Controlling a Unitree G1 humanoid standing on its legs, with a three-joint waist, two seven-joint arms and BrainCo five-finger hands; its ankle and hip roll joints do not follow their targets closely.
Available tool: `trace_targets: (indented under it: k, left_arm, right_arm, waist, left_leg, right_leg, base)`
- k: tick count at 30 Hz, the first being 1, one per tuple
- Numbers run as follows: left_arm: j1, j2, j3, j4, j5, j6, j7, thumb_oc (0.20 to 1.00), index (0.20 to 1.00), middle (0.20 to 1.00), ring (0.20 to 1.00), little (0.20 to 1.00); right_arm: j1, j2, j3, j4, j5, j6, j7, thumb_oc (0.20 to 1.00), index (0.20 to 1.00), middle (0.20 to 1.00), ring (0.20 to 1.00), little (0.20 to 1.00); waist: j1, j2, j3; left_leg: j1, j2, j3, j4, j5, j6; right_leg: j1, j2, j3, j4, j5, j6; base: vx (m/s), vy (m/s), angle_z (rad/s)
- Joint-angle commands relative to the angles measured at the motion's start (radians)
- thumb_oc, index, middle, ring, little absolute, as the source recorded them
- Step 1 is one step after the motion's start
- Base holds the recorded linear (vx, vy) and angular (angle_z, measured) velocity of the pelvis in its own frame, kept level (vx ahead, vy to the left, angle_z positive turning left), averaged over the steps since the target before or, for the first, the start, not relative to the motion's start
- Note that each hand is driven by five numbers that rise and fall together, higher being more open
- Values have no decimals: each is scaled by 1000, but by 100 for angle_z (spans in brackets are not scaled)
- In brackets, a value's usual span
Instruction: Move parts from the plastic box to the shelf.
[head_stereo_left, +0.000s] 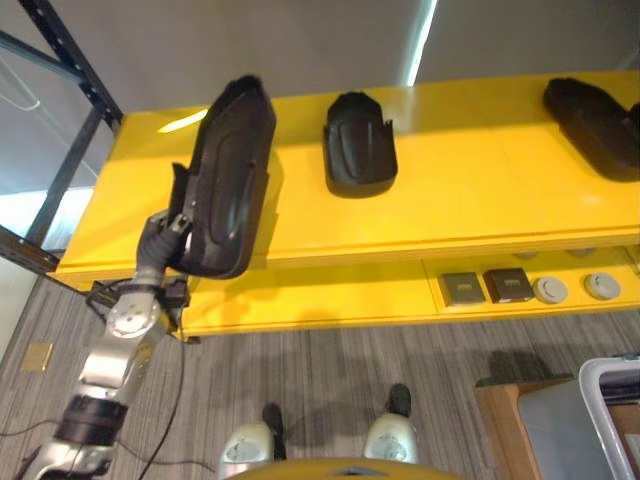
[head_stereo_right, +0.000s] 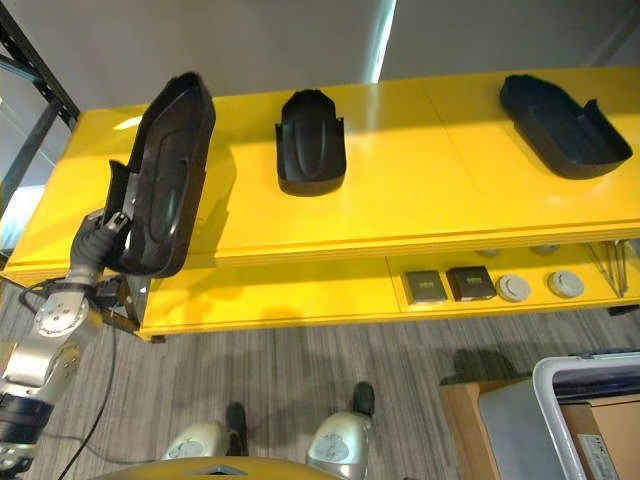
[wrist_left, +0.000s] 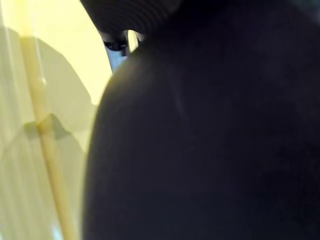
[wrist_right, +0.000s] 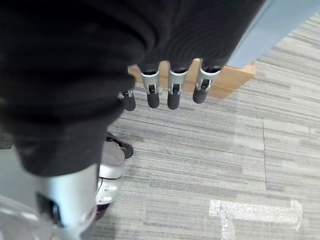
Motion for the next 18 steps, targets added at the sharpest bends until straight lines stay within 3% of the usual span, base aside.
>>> trace_targets:
  k: [1, 4, 8, 9, 14, 16, 18]
  left_arm:
    - [-13, 12, 101, -108, 11, -64, 17, 200, 200, 200, 200, 200]
    - [-15, 5, 112, -101, 45, -48, 51, 200, 200, 200, 200, 200]
    - [-56, -9, 99, -58, 135, 3, 123, 200, 200, 200, 200, 200]
    - [-90, 22, 99, 14, 169, 38, 173, 200, 200, 200, 200, 200]
    - [-221, 135, 83, 224, 198, 131, 153, 200, 200, 200, 200, 200]
    - [-265, 168, 71, 297, 224, 142, 155, 200, 200, 200, 200, 200]
    - [-370, 244, 34, 478, 244, 152, 155, 200, 200, 200, 200, 200]
  right_arm:
    - [32, -50, 41, -39, -78, 2, -21, 1000, 1000, 1000, 1000, 1000]
    - [29, -48, 57, -35, -88, -11, -19, 1000, 1000, 1000, 1000, 1000]
    - [16, -60, 76, -26, -44, -7, -21, 1000, 1000, 1000, 1000, 1000]
    - [26, -68, 89, -61, -31, 28, -12, 1000, 1000, 1000, 1000, 1000]
    - [46, -96, 108, -98, -32, 46, 17, 1000, 1000, 1000, 1000, 1000]
    - [41, -109, 112, -104, -33, 48, 27, 1000, 1000, 1000, 1000, 1000]
    - [32, -136, 125, -115, -44, 47, 53, 1000, 1000, 1000, 1000, 1000]
  waist:
    - [6, 23, -26]
    - [19, 4, -38]
    - [19, -10, -56]
    - [8, -13, -65]
    - [-30, -9, -72]
    - [-42, -5, -69]
    - [-69, 5, -65]
  left_leg:
    - [-19, 18, -48, -71, 14, 43]
    - [-22, 19, -42, -90, 16, 50]
    - [-33, 38, -44, -108, 35, 35]
    - [-31, 58, -35, -118, 52, 22]
    - [-46, 85, -20, -121, 75, 1]
    - [-49, 89, -16, -122, 79, -2]
    - [-53, 92, -4, -122, 83, -6]
  right_leg:
    - [12, 86, 7, 88, -252, 104]
    - [17, 105, -6, 36, -239, 107]
    - [39, 148, 2, -17, -241, 87]
    - [49, 165, 3, -23, -250, 79]
    - [44, 193, 22, -32, -263, 67]
    - [39, 198, 27, -32, -265, 64]
    - [29, 205, 41, -32, -267, 59]
  base:
    - [7, -24, -15]
    - [9, -96, 3]
    - [63, -146, 21]
    - [136, -155, 11]
    - [68, -81, -3]
    - [-10, 3, -7]
    - [-7, 26, -12]
